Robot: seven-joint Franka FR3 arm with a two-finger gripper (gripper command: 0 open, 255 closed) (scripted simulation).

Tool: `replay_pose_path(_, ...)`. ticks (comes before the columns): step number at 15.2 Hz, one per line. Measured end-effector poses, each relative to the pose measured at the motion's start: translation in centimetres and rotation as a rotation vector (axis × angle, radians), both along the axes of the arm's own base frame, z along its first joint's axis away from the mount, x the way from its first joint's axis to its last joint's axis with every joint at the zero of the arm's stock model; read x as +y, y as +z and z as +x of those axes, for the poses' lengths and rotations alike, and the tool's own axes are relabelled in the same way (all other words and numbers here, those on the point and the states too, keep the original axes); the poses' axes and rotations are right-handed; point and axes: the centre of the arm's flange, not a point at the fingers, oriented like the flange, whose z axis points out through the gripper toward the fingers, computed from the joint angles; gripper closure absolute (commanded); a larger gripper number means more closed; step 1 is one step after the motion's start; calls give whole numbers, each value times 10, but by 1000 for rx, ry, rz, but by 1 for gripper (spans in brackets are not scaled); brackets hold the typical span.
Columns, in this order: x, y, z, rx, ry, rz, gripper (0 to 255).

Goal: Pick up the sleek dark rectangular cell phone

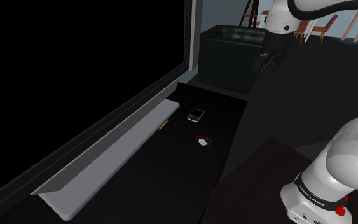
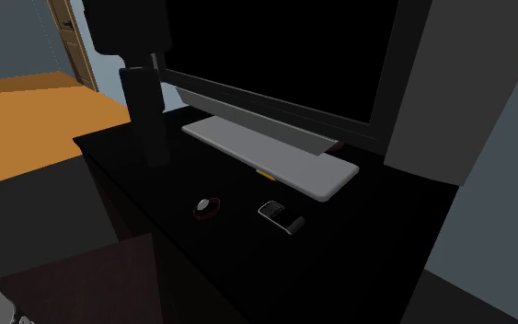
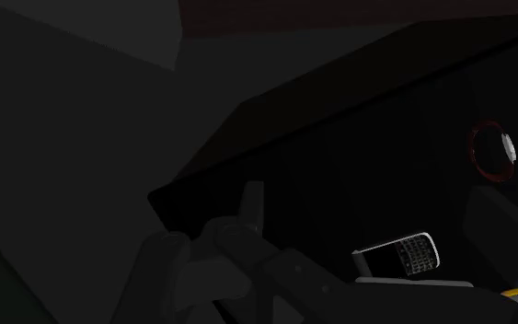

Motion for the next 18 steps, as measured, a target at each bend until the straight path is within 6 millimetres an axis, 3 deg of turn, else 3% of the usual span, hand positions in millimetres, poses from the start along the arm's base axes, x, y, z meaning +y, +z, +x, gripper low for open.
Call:
replay_pose_path(2, 4, -5, 3, 0, -15, 2, 0)
replay_pose_path(6, 22, -38, 27, -5, -136, 17, 0)
replay_pose_path(12, 52, -91, 78, -15, -344, 43, 0)
replay_pose_path(18, 60, -145, 128, -25, -555, 69, 0)
